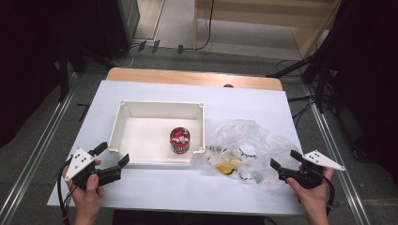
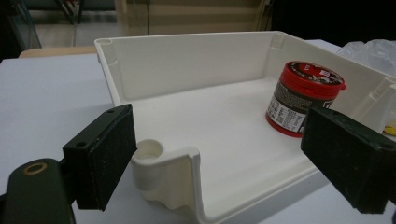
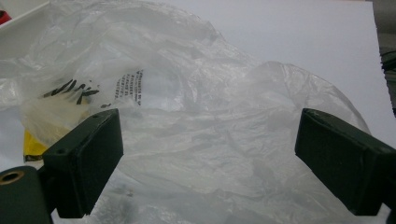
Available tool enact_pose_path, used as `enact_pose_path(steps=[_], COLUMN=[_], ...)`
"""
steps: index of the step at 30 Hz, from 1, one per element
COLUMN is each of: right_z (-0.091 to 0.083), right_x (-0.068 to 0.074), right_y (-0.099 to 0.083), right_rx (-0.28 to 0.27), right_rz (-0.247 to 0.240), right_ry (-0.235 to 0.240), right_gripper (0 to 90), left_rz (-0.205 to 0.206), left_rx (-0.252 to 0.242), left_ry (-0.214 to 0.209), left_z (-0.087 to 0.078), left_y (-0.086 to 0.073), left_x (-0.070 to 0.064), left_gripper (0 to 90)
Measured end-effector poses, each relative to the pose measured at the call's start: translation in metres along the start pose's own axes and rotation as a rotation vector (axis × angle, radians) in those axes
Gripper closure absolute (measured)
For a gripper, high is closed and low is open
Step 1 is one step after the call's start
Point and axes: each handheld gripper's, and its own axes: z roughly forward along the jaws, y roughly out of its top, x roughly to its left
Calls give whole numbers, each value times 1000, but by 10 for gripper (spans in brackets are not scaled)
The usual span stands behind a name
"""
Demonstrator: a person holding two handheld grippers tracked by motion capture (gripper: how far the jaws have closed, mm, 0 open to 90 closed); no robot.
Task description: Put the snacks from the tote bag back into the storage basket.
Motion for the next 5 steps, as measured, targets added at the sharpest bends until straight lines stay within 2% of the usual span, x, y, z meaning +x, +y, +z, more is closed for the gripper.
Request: enact_pose_path(steps=[5], right_z=[1], right_x=[-2], right_y=[-3], right_rx=[5], right_rz=[8], right_ry=[-7], right_gripper=[82], left_rz=[3], left_rx=[-6], left_ry=[1], left_z=[2], left_y=[1], left_x=[0], left_gripper=[105])
